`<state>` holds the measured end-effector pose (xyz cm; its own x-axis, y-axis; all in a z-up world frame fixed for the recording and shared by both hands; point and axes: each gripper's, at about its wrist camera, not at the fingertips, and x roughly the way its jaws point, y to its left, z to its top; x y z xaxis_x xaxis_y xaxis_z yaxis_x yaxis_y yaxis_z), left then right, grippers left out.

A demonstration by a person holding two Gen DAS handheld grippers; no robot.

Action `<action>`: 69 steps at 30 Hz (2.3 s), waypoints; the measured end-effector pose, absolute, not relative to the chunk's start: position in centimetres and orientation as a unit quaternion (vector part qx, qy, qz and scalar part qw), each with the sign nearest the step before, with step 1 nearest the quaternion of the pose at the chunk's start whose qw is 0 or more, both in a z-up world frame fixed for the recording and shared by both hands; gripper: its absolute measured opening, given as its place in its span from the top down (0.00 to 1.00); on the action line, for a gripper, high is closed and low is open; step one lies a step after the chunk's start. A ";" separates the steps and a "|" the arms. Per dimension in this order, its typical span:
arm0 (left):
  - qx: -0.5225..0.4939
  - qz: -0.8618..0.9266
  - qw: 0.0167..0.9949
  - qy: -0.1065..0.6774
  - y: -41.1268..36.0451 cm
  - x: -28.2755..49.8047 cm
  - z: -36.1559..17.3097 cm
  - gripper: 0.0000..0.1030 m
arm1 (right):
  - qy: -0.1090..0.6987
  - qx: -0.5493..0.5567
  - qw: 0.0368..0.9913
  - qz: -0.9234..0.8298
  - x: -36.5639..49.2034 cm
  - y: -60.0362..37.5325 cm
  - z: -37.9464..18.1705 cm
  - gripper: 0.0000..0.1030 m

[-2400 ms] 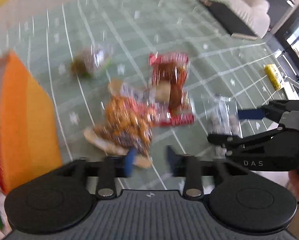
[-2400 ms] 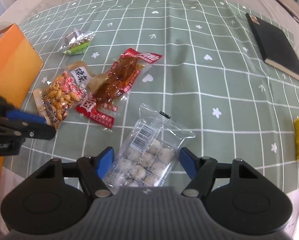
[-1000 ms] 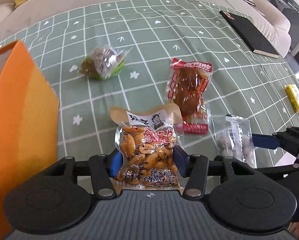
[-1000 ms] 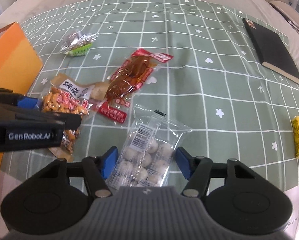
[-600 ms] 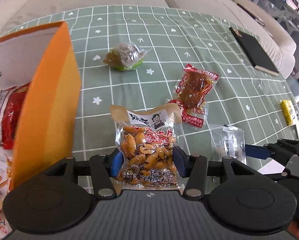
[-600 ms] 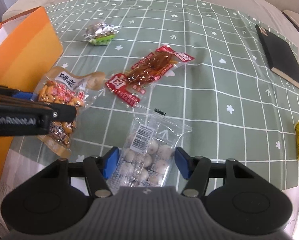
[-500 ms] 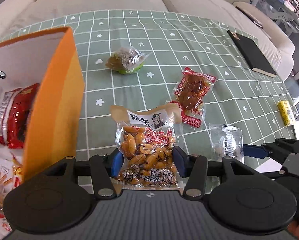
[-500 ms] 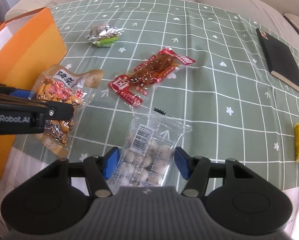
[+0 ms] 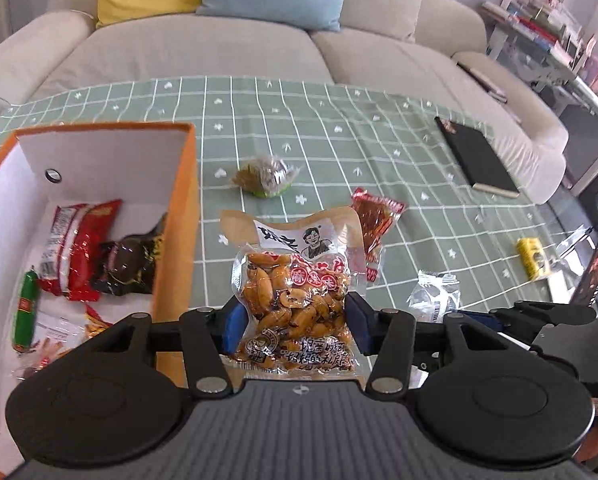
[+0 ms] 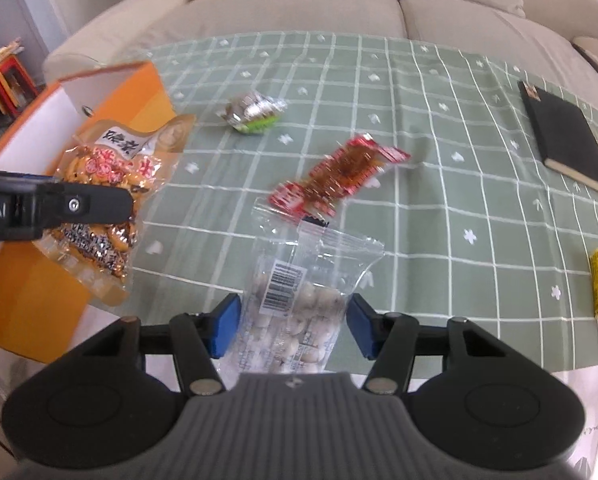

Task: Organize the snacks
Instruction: 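Carry the peanut and quail-egg packets into the orange box and open both tools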

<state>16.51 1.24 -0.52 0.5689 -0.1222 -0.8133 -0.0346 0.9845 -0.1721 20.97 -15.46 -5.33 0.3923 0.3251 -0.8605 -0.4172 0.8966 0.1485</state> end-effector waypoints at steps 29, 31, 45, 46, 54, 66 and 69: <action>-0.102 0.069 0.865 0.487 16.5 18.1 0.5 0.45 | 0.381 -0.163 0.840 0.350 22.5 2.0 1.8 0.47; -0.090 0.079 0.864 0.489 16.7 18.2 0.2 0.45 | 0.379 -0.177 0.836 0.355 22.9 2.7 1.3 0.48; -0.105 0.090 0.863 0.486 18.2 18.3 0.2 0.45 | 0.373 -0.144 0.831 0.387 25.1 3.8 3.4 0.50; -0.108 0.092 0.862 0.486 18.4 18.3 0.1 0.45 | 0.372 -0.143 0.829 0.393 25.2 4.1 3.3 0.50; -0.062 0.129 0.846 0.513 18.7 18.9 -1.3 0.46 | 0.386 -0.177 0.805 0.415 25.2 7.5 1.5 0.50; 0.006 0.145 0.813 0.564 17.8 19.0 -3.4 0.47 | 0.384 -0.285 0.776 0.411 25.0 10.6 -2.0 0.50; 0.006 0.147 0.805 0.575 18.0 19.0 -3.8 0.47 | 0.389 -0.297 0.771 0.408 24.9 10.7 -3.0 0.50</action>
